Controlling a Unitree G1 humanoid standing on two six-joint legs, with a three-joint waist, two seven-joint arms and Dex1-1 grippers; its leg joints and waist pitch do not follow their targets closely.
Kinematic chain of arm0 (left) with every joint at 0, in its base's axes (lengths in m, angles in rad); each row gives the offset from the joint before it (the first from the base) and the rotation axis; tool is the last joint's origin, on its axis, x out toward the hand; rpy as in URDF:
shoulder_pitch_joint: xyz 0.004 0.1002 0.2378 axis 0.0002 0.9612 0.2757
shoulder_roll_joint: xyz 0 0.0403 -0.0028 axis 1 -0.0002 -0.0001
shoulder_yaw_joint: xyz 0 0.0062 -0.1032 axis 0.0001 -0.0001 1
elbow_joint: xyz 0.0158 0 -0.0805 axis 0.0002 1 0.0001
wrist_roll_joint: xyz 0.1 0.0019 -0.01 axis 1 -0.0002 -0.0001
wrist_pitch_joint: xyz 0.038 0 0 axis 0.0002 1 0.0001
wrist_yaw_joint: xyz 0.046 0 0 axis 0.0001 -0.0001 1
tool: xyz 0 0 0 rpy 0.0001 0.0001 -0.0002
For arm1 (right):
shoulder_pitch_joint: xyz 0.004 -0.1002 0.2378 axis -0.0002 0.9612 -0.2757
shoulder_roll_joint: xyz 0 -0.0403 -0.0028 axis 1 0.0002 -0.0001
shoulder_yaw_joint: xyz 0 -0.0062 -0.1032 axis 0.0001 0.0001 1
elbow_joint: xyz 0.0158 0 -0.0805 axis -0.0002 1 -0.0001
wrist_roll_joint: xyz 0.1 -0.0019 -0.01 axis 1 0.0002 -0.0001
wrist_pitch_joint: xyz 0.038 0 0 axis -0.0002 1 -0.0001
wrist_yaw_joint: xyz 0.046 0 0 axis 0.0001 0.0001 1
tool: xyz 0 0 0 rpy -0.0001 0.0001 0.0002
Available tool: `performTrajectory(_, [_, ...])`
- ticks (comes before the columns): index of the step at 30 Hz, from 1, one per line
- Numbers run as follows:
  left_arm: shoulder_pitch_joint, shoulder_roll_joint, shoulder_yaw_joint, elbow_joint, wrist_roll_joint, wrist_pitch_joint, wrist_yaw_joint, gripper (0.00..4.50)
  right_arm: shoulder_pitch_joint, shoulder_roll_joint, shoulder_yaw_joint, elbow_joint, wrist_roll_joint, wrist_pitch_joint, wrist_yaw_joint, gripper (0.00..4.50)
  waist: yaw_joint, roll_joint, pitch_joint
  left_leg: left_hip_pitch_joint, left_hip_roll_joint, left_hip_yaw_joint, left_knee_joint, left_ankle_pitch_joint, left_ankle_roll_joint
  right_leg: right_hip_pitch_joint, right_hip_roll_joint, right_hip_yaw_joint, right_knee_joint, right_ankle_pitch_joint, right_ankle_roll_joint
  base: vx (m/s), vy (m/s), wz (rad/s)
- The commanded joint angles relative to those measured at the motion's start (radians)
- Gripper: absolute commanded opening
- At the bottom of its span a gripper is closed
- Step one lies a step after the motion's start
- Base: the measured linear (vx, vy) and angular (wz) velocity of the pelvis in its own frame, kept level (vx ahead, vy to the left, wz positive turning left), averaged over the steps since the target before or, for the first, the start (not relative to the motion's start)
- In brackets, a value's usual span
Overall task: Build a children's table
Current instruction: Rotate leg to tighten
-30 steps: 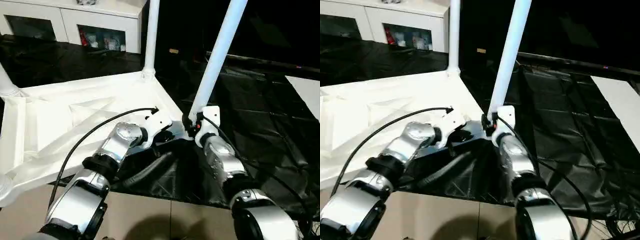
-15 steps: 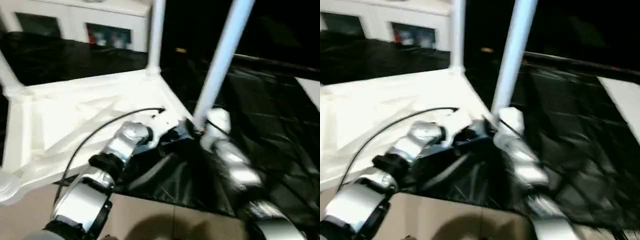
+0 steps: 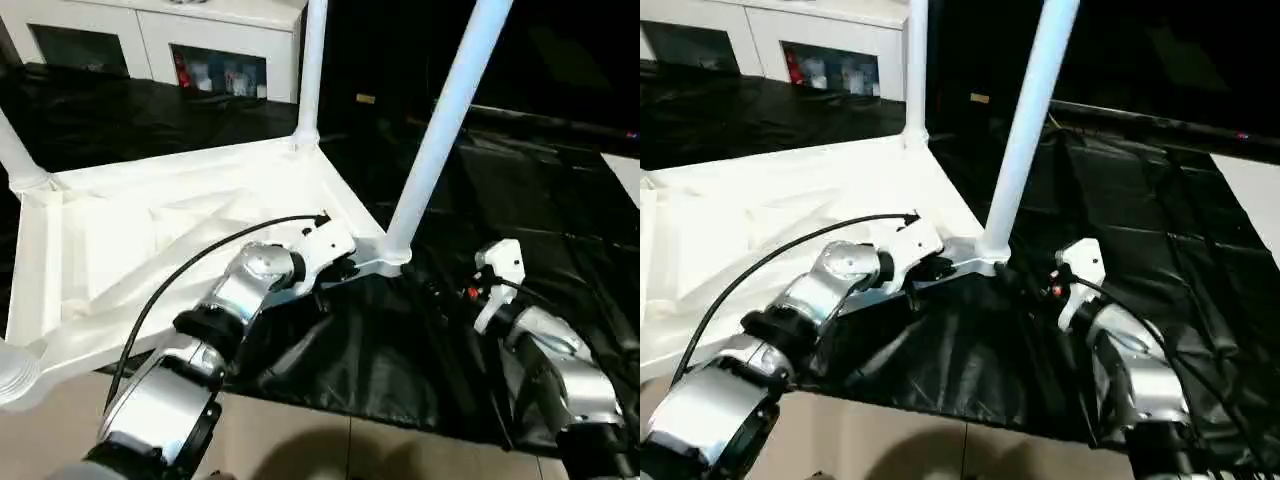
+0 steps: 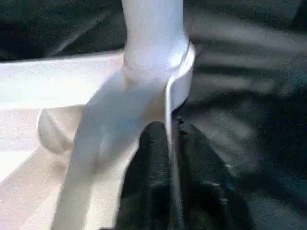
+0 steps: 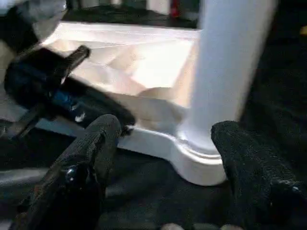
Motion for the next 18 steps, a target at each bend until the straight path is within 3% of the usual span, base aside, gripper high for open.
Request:
performTrajectory(1, [0.005,0.012,0.015,-0.118,-0.045,0.074,-0.045,0.90,-0.006,0.004,0.017,-0.018,-0.004,0.017,0.005,3.54,0.004,0.000,-0.061,-0.003,-0.001,0.012,-0.058,-0.246,0.067,0.047,-0.040,0.040,-0.069,-0.313,-0.185,0.000,0.000,0.00])
performTrajectory(4, [0.068,0.082,0.001,-0.322,-0.083,0.218,-0.127,0.97,-0.025,0.025,0.038,-0.025,-0.007,0.050,-0.013,3.54,0.003,0.002,-0.064,-0.009,0.000,0.013,-0.056,-0.174,0.070,0.054,-0.039,0.041,-0.045,-0.163,-0.232,0.000,0.000,0.00])
performTrajectory(5, [0.081,0.099,-0.004,-0.357,-0.088,0.241,-0.143,1.01,-0.029,0.029,0.041,-0.023,-0.008,0.053,-0.016,3.54,-0.004,0.002,-0.064,-0.016,-0.003,0.013,-0.057,-0.155,0.073,0.058,-0.033,0.039,-0.042,-0.147,-0.232,0.000,0.000,0.00])
performTrajectory(6, [0.157,0.201,-0.026,-0.551,-0.119,0.361,-0.225,1.32,-0.058,0.061,0.060,0.007,-0.019,0.059,-0.031,3.54,-0.003,0.004,-0.066,-0.010,0.001,0.012,-0.055,-0.138,0.066,0.058,-0.039,0.041,-0.034,-0.123,-0.242,0.000,0.000,0.00])
performTrajectory(7, [0.157,0.201,-0.026,-0.551,-0.119,0.361,-0.225,1.42,-0.058,0.061,0.060,0.007,-0.019,0.059,-0.031,3.54,-0.009,0.006,-0.066,-0.015,0.002,0.010,-0.057,-0.128,0.063,0.061,-0.040,0.042,-0.029,-0.114,-0.246,0.000,0.000,0.00])
performTrajectory(8, [0.188,0.242,-0.026,-0.620,-0.127,0.405,-0.248,1.41,-0.071,0.076,0.069,0.020,-0.022,0.062,-0.033,3.54,-0.013,0.008,-0.066,-0.006,-0.001,0.016,-0.053,-0.124,0.062,0.053,-0.033,0.044,-0.030,-0.099,-0.252,0.000,0.000,0.00])
performTrajectory(9, [0.213,0.275,-0.024,-0.671,-0.133,0.437,-0.263,1.39,-0.083,0.089,0.075,0.034,-0.027,0.064,-0.039,3.54,-0.021,0.010,-0.064,-0.007,-0.003,0.017,-0.052,-0.113,0.066,0.053,-0.030,0.046,-0.028,-0.076,-0.259,0.000,0.000,0.00])
performTrajectory(11, [0.251,0.321,-0.018,-0.744,-0.142,0.481,-0.276,1.48,-0.104,0.112,0.079,0.058,-0.034,0.066,-0.058,3.54,-0.020,0.013,-0.063,-0.003,-0.004,0.019,-0.052,-0.110,0.059,0.052,-0.029,0.048,-0.027,-0.063,-0.266,0.000,0.000,0.00])
performTrajectory(12, [0.316,0.392,0.000,-0.835,-0.142,0.523,-0.287,1.82,-0.146,0.155,0.083,0.108,-0.040,0.058,-0.082,3.54,-0.017,0.013,-0.061,-0.001,-0.004,0.019,-0.054,-0.119,0.051,0.050,-0.030,0.047,-0.025,-0.069,-0.269,0.000,0.000,0.00])
performTrajectory(13, [0.353,0.428,0.015,-0.875,-0.144,0.547,-0.291,1.82,-0.173,0.183,0.086,0.140,-0.041,0.053,-0.093,3.54,-0.019,0.013,-0.060,-0.003,-0.005,0.019,-0.054,-0.130,0.046,0.051,-0.029,0.047,-0.025,-0.080,-0.265,0.000,0.000,0.00])
performTrajectory(14, [0.353,0.428,0.015,-0.875,-0.144,0.547,-0.291,1.87,-0.173,0.183,0.086,0.140,-0.041,0.053,-0.093,3.54,-0.019,0.010,-0.058,-0.002,-0.005,0.020,-0.056,-0.148,0.039,0.049,-0.029,0.048,-0.026,-0.101,-0.260,0.000,0.000,0.00])
performTrajectory(15, [0.400,0.470,0.036,-0.927,-0.147,0.581,-0.293,1.85,-0.209,0.218,0.093,0.181,-0.043,0.048,-0.109,3.54,-0.021,0.014,-0.051,-0.002,-0.004,0.017,-0.061,-0.215,0.016,0.045,-0.032,0.048,-0.034,-0.207,-0.233,0.000,0.000,0.00])
performTrajectory(18, [0.457,0.497,0.065,-0.994,-0.143,0.630,-0.268,2.33,-0.263,0.270,0.100,0.251,-0.062,0.031,-0.159,3.54,-0.023,0.013,-0.047,0.003,-0.005,0.016,-0.064,-0.257,-0.008,0.039,-0.031,0.051,-0.041,-0.273,-0.206,0.000,0.000,0.00])
